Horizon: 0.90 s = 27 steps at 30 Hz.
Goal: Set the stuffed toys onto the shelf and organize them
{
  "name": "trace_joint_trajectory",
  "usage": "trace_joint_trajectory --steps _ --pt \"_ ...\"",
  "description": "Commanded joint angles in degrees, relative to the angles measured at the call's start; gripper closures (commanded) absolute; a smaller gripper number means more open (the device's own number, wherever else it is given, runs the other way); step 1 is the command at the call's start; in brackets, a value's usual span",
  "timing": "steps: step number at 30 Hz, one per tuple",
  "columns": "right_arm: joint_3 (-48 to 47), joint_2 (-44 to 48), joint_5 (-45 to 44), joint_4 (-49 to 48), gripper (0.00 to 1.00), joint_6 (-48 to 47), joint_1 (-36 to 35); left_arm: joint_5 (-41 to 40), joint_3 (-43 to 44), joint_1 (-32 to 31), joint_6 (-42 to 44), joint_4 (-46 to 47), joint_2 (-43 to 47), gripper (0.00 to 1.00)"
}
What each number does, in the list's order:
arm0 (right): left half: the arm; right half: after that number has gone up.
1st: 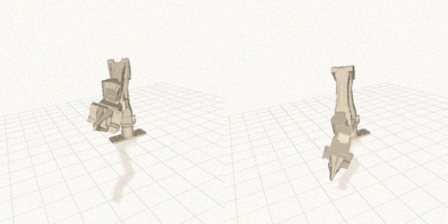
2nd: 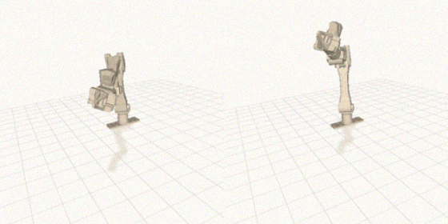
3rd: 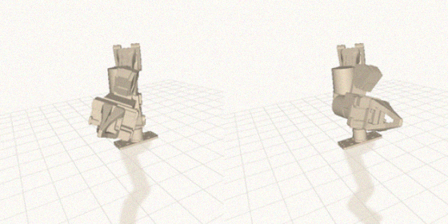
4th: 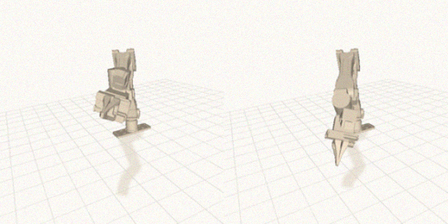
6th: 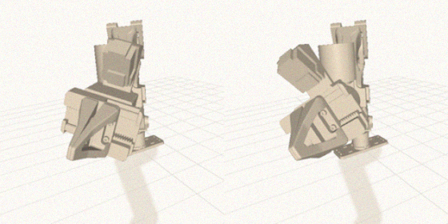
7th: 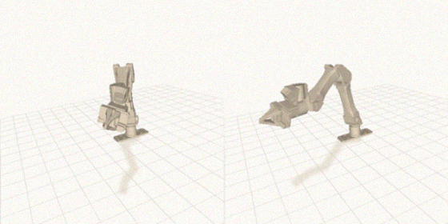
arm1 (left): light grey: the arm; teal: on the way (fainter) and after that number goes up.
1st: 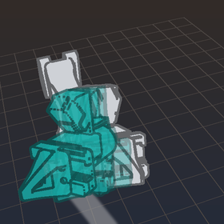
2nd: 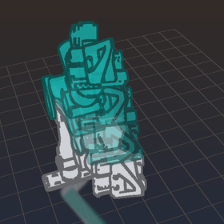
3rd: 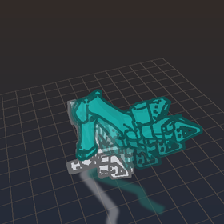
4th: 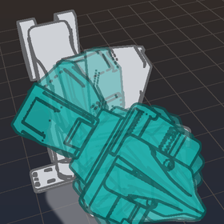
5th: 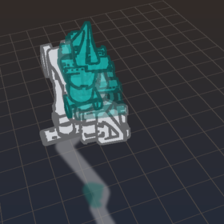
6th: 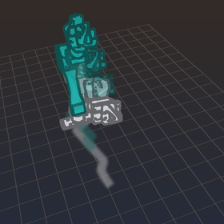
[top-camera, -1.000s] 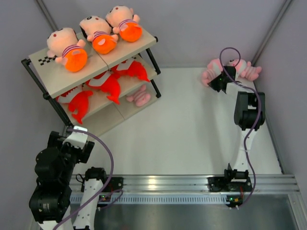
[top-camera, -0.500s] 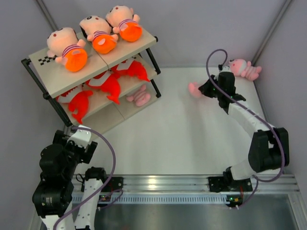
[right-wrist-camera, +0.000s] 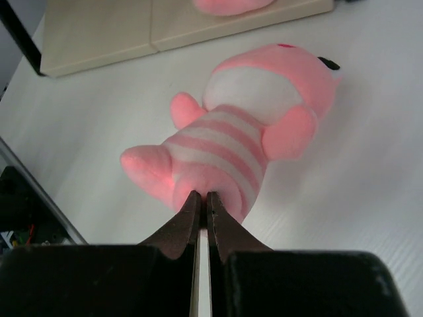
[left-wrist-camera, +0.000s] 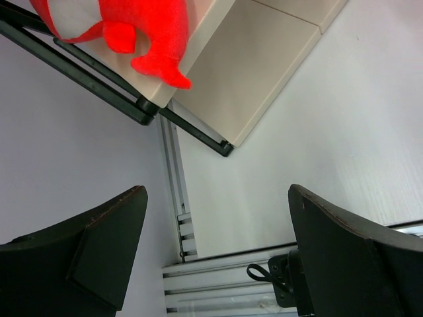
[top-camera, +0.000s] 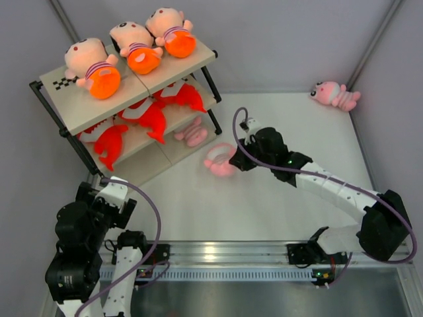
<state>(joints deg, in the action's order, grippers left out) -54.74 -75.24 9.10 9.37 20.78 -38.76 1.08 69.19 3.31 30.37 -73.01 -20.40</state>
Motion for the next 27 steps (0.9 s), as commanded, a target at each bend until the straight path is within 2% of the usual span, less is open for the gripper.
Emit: trace_joint_trajectory --steps 1,6,11,21,27 --pt "-1.07 2.03 -1.10 -1.72 1.00 -1.27 -6.40 1.55 -0.55 0.47 0.30 -0.20 0.98 0.06" --pt "-1.77 -1.04 -0.32 -5.49 1.00 -0.39 -14.39 1.91 -0.63 0.47 0.30 -0.46 1.33 0.06" --pt "-4.49 -6.75 2.58 -10.58 1.00 0.23 -19.41 2.26 -0.55 0.38 0.48 -0.82 1.59 0.06" --pt "-10.56 -15.71 6.80 -17.80 1.00 1.29 -22.32 2.61 -0.81 0.38 0.74 -1.34 2.21 0.06" --pt "-13.55 -19.06 6.02 -21.92 1.00 2.60 -22.41 2.70 -1.25 0.47 1.09 -1.34 2.30 0.06"
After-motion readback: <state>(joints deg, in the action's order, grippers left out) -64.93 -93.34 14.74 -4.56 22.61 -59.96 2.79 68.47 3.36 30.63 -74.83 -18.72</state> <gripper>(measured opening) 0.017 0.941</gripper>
